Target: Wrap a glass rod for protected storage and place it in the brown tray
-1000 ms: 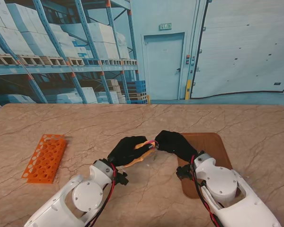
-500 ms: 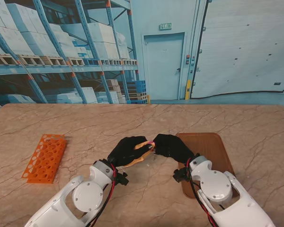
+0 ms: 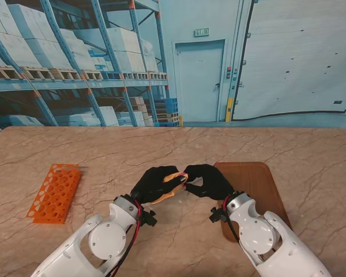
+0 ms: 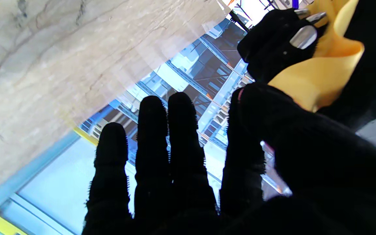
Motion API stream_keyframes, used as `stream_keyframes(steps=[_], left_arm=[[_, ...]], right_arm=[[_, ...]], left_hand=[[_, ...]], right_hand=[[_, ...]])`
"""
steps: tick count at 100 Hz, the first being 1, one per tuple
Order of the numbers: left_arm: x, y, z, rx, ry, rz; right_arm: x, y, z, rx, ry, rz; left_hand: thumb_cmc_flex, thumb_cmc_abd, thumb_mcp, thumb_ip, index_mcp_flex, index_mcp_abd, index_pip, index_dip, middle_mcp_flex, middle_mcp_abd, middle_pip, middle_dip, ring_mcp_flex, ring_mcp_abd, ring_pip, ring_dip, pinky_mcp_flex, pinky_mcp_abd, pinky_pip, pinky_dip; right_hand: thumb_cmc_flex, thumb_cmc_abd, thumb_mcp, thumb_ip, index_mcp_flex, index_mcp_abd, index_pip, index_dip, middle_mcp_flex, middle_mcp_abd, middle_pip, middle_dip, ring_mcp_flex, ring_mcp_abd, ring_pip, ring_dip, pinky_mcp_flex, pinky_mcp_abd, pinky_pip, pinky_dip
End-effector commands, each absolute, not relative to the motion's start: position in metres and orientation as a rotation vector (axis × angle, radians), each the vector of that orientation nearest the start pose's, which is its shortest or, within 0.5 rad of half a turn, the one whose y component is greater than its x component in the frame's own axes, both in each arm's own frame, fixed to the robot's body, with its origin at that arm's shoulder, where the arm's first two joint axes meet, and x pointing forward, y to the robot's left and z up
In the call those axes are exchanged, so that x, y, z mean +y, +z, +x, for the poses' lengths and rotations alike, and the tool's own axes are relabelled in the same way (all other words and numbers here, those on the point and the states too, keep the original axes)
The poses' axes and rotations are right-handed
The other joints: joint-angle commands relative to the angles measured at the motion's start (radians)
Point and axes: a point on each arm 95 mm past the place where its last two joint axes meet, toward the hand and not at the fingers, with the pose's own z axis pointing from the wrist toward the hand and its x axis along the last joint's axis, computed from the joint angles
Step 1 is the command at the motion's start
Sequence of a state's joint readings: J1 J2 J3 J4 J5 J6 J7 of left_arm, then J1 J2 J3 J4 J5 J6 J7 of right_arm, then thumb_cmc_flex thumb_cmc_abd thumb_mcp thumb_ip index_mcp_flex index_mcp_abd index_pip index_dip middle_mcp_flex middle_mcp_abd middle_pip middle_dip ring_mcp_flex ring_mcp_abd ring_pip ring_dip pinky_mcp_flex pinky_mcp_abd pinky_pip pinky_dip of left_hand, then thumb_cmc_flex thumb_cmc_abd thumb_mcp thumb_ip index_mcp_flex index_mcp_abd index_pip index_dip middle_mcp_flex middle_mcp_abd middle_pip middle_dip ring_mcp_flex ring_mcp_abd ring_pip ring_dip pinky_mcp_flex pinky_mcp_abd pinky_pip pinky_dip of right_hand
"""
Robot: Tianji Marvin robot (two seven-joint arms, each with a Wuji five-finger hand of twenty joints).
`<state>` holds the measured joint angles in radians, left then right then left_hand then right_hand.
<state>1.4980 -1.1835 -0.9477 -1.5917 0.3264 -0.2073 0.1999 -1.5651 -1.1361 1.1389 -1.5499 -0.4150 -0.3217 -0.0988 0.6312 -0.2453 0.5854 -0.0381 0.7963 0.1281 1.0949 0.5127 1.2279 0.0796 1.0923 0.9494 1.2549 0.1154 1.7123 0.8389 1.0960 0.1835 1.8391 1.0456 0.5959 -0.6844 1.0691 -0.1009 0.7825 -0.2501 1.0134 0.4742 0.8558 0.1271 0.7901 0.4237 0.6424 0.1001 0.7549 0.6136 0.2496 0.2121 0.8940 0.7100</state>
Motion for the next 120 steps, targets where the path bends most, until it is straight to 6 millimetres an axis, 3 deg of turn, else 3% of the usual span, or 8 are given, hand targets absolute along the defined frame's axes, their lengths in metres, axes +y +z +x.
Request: stream_keyframes(steps=[1, 19, 53, 120], left_arm=[[-0.12, -0.313, 0.373, 1.136, -2.327, -1.642], [-0.117, -0.311, 0.374, 1.109, -2.329, -1.623], [-0.113, -0.307, 0.377, 0.998, -2.342, -1.649], [-0.113, -0.313, 0.382, 0.972, -2.287, -1.679]], right_arm=[[0.047, -0.332, 0.38, -1.373, -2.455, -1.735], [0.044, -0.329, 0.375, -1.411, -2.55, -1.66], [0.043, -0.333, 0.37, -1.299, -2.572, -1.736], [0.038, -0.321, 0.365, -1.428, -2.828, -1.393]], left_hand=[[0.001, -0.026, 0.014, 0.023, 0.012, -0.014, 0.025, -0.017, 0.072, -0.025, 0.039, 0.017, 0.014, 0.033, 0.117, -0.007, 0.019, -0.065, 0.255, 0.007], [0.01, -0.033, 0.013, 0.022, 0.009, -0.01, 0.025, -0.019, 0.07, -0.026, 0.04, 0.019, 0.014, 0.029, 0.112, -0.008, 0.019, -0.067, 0.255, 0.002], [0.059, -0.043, -0.032, 0.004, -0.011, 0.008, 0.024, -0.02, 0.054, -0.043, 0.053, 0.03, 0.015, 0.01, 0.099, -0.009, 0.019, -0.073, 0.255, -0.02], [0.093, -0.021, -0.077, -0.001, -0.028, 0.02, 0.022, -0.021, 0.037, -0.041, 0.06, 0.031, 0.015, 0.005, 0.089, -0.008, 0.018, -0.069, 0.255, -0.034]], right_hand=[[0.001, -0.027, 0.047, 0.011, 0.05, -0.022, 0.044, -0.008, 0.023, -0.008, 0.024, 0.007, 0.026, -0.018, 0.03, 0.015, 0.008, 0.0, 0.038, -0.012], [-0.001, -0.034, 0.056, 0.005, 0.055, -0.003, 0.056, -0.035, 0.033, -0.005, 0.04, -0.004, 0.036, -0.017, 0.051, 0.015, 0.011, 0.007, 0.058, -0.028], [0.006, -0.028, 0.049, -0.002, 0.055, 0.007, 0.073, -0.069, 0.039, -0.002, 0.068, -0.023, 0.038, -0.018, 0.089, 0.016, 0.009, 0.001, 0.101, -0.057], [0.012, 0.003, 0.027, -0.013, 0.036, -0.007, 0.089, -0.076, 0.018, 0.008, 0.106, -0.033, 0.022, -0.014, 0.135, 0.015, -0.013, 0.009, 0.142, -0.092]])
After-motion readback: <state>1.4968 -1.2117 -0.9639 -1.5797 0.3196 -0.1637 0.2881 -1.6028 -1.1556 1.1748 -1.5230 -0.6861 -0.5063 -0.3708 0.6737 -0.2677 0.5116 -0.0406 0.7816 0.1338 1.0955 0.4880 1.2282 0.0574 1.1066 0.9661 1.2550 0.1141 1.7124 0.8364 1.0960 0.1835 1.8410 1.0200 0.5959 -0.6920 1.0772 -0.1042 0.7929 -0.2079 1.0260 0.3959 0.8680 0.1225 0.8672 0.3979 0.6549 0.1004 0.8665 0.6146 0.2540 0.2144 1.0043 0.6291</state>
